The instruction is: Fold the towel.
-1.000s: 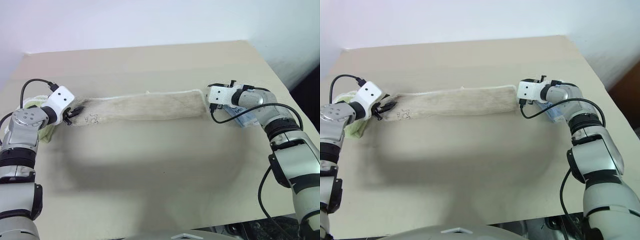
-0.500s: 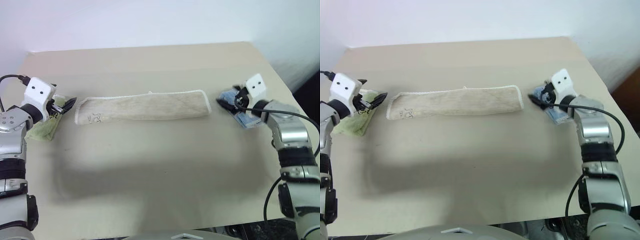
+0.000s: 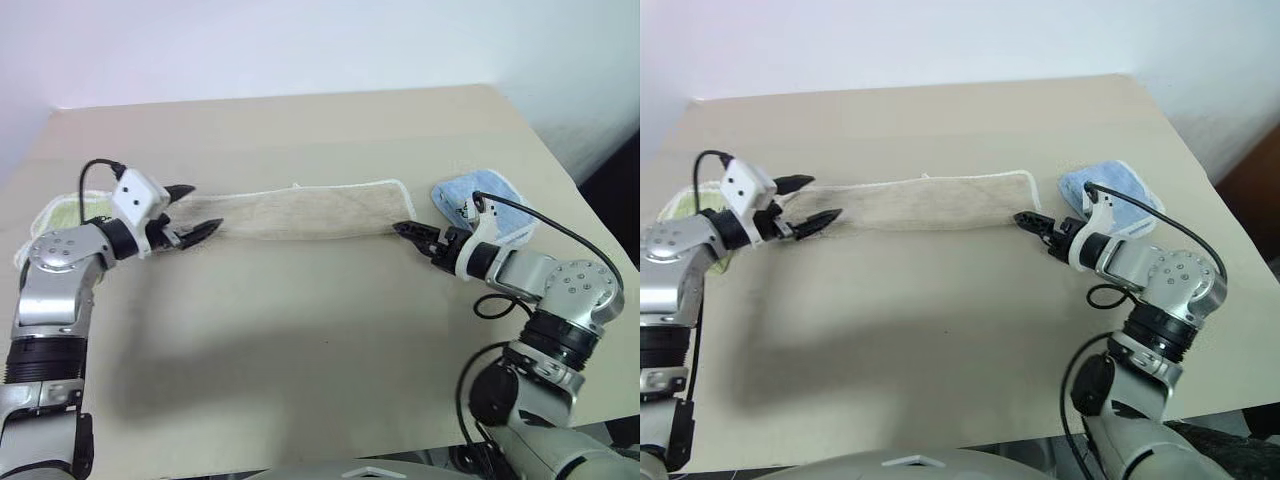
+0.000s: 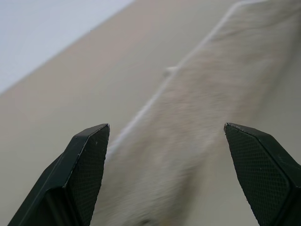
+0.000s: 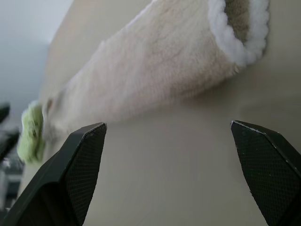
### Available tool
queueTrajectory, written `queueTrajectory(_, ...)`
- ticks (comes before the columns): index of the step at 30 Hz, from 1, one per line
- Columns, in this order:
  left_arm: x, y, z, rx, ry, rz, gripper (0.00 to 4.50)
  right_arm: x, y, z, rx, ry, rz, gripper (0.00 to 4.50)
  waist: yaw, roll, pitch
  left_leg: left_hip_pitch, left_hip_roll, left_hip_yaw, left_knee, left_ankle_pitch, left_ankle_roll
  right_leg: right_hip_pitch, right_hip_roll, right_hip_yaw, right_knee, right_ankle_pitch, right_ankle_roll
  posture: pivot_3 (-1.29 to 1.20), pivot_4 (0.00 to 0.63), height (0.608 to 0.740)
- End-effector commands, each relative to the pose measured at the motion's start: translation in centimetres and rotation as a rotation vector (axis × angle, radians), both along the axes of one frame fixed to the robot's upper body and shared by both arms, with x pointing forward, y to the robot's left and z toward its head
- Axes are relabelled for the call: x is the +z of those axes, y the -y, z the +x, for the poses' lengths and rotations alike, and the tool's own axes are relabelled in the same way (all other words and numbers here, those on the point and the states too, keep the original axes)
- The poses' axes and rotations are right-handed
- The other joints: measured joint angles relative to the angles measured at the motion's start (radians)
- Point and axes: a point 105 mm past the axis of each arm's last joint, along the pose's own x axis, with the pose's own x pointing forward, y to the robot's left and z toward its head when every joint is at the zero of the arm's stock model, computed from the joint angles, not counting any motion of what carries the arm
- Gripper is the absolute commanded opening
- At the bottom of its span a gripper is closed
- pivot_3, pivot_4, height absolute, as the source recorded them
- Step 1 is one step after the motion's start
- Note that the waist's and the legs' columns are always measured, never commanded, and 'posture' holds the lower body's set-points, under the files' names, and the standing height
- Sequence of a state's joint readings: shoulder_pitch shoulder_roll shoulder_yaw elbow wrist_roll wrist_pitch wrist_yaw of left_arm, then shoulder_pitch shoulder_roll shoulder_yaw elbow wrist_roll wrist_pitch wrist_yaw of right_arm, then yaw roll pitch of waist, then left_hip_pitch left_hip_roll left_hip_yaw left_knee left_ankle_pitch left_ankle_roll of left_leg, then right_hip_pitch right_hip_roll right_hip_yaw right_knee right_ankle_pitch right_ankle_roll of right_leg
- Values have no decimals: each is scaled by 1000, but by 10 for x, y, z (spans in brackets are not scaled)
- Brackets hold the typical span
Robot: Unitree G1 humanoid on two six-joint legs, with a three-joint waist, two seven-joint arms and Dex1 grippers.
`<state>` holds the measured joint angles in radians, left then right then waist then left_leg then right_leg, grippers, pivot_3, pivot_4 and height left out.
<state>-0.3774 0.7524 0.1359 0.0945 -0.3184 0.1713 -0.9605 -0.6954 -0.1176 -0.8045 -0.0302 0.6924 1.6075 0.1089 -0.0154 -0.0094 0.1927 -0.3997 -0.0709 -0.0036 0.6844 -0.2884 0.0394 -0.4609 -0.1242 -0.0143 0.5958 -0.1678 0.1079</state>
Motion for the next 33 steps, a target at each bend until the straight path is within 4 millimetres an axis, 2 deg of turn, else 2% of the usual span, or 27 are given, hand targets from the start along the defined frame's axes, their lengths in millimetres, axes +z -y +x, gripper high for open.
queueTrajectory(1, 5, 14, -8, -70, -7, -13, 4090, 7, 2, 8, -70, -9, 71, 4413, 0, 0, 0, 0, 0, 0, 0, 0, 0, 0, 0, 0, 0, 0, 0, 0, 150, 728)
queueTrajectory(3, 0, 24, -16, -124, -44, -15, 4090, 7, -1, 14, -92, -31, 110, 4413, 0, 0, 0, 0, 0, 0, 0, 0, 0, 0, 0, 0, 0, 0, 0, 0, 150, 728)
queueTrajectory(9, -13, 42, -35, -201, -132, -21, 4090, -12, 0, 30, -173, -132, 146, 4413, -6, 0, -1, 0, 0, 0, 0, 0, 0, 2, 1, 0, 0, 0, 0, 0, 150, 728)
queueTrajectory(15, -13, 46, -36, -204, -133, -26, 4090, -14, 1, 48, -244, -135, 178, 4413, -19, 0, -1, 19, 2, 0, -1, 0, 0, 21, 2, 0, -4, -1, -1, 0, 150, 728)
queueTrajectory(18, -13, 48, -36, -205, -129, -26, 4090, -10, 1, 55, -262, -106, 190, 3859, -26, 0, -1, 25, 3, -1, -1, -1, -2, 28, 4, 0, -9, -2, -3, 0, 150, 728)
queueTrajectory(21, -14, 48, -36, -201, -127, -28, 4090, -4, 4, 58, -272, -79, 197, 2882, -29, 1, -1, 24, 3, -1, -2, 0, 0, 27, 4, 0, -10, -1, -2, 0, 150, 728)
queueTrajectory(24, -15, 48, -37, -200, -129, -28, 4090, 1, 8, 60, -284, -57, 198, 1778, -28, 1, -1, 16, 3, -1, -4, 0, 0, 17, 4, 0, -5, 0, 0, 0, 150, 728)
queueTrajectory(26, -16, 48, -36, -195, -127, -29, 4090, 2, 9, 60, -286, -51, 195, 1177, -28, 1, -1, 7, 2, -1, -4, 0, 0, 7, 4, 0, -1, 0, -1, 0, 150, 728)
queueTrajectory(29, -17, 49, -36, -192, -126, -30, 4090, 5, 15, 58, -295, -35, 184, 182, -29, 1, -1, 0, 2, 0, -4, 0, 0, 0, 4, 1, -1, 0, -1, 0, 150, 728)
queueTrajectory(30, -17, 48, -36, -189, -125, -31, 4090, 8, 19, 58, -305, -22, 180, 37, -28, 1, -1, 0, 2, 0, -4, 0, 0, 0, 4, 1, -1, 0, -1, 0, 150, 728)
queueTrajectory(33, -18, 47, -35, -183, -124, -31, 4090, 17, 33, 56, -328, 10, 161, 37, -24, 1, -1, 0, 2, -1, -4, 0, 0, 0, 3, 1, -2, 0, -1, 0, 150, 728)
